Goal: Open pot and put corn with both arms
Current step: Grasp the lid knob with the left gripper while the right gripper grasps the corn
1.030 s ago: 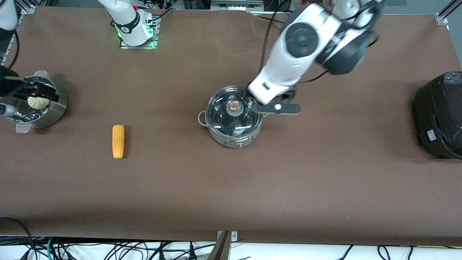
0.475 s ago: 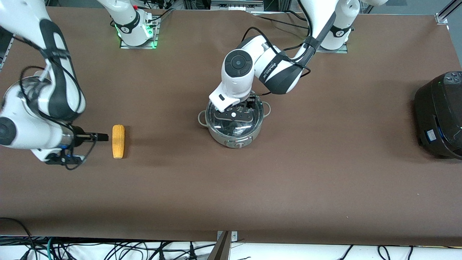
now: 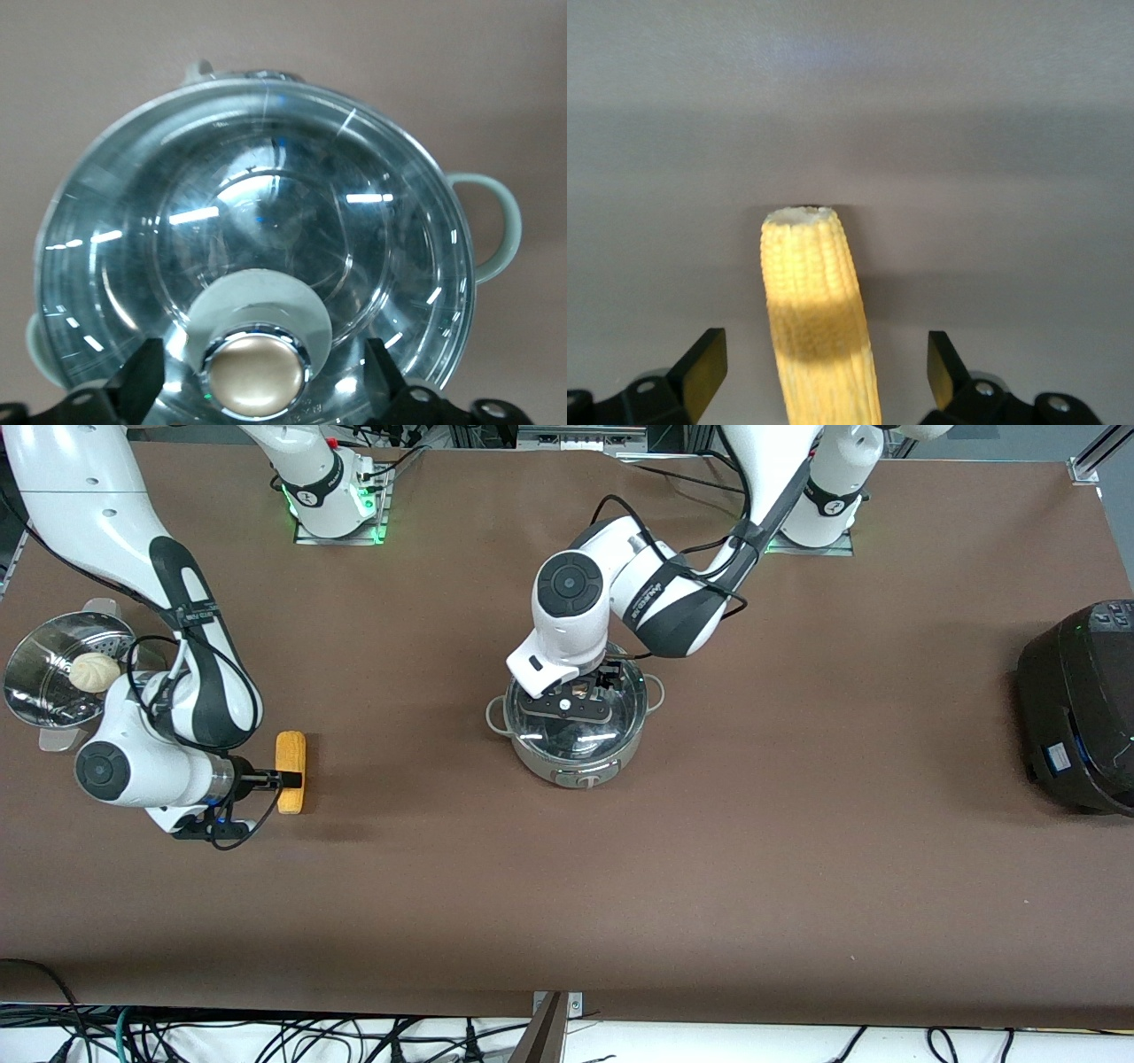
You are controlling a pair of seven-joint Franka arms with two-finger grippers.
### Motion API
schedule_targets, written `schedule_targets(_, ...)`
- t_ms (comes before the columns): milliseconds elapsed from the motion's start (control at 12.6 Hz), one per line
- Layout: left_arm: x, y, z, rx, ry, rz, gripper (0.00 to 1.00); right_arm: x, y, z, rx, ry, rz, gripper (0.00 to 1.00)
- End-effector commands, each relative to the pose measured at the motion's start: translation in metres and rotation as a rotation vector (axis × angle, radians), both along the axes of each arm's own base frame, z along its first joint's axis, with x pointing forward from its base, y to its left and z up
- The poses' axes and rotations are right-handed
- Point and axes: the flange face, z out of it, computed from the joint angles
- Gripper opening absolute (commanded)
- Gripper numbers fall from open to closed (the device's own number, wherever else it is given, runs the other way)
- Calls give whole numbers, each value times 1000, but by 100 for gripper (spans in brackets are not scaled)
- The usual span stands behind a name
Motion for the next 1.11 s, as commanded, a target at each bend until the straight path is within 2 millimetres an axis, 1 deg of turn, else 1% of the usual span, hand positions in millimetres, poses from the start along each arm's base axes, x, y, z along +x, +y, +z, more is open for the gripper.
schedule_targets(0,-1,-6,1,18,-13,-21,18,-7,6,-12,21,-3,-1,100)
schedule_targets(79,2,-1,4,19,-16,-14,12,-7,6,-15,22,2,-2,92)
schedule_targets(158,3,-2,9,13,-20,-12,5,-9,6,-21,23,15,-3,56)
schedule_targets(238,5,0,13,11,-24,-4,3,-11,7,-21,24,29,-2,8)
schedule_targets(317,9,3,22,3,-35,1,1,-13,7,-24,25,46,1,0)
schedule_targets(475,12,14,43,9,-38,13,0,-15,6,-25,24,57,1,0)
schedule_targets(554,14,23,55,26,-23,22,0,-15,7,-20,25,60,3,0)
schedule_targets(634,16,40,71,52,7,38,0,-14,19,-2,37,71,19,0)
schedule_targets(713,26,66,98,75,25,69,0,-15,34,41,52,80,26,0)
schedule_targets(792,37,98,132,93,37,86,0,-17,59,97,91,74,29,0)
schedule_targets(871,45,133,153,110,68,67,0,-23,87,140,123,74,-6,0)
schedule_targets(950,55,170,171,110,91,41,4,-27,127,181,146,58,-51,0)
schedule_targets(1030,64,208,185,98,108,0,4,-30,183,219,164,21,-87,0)
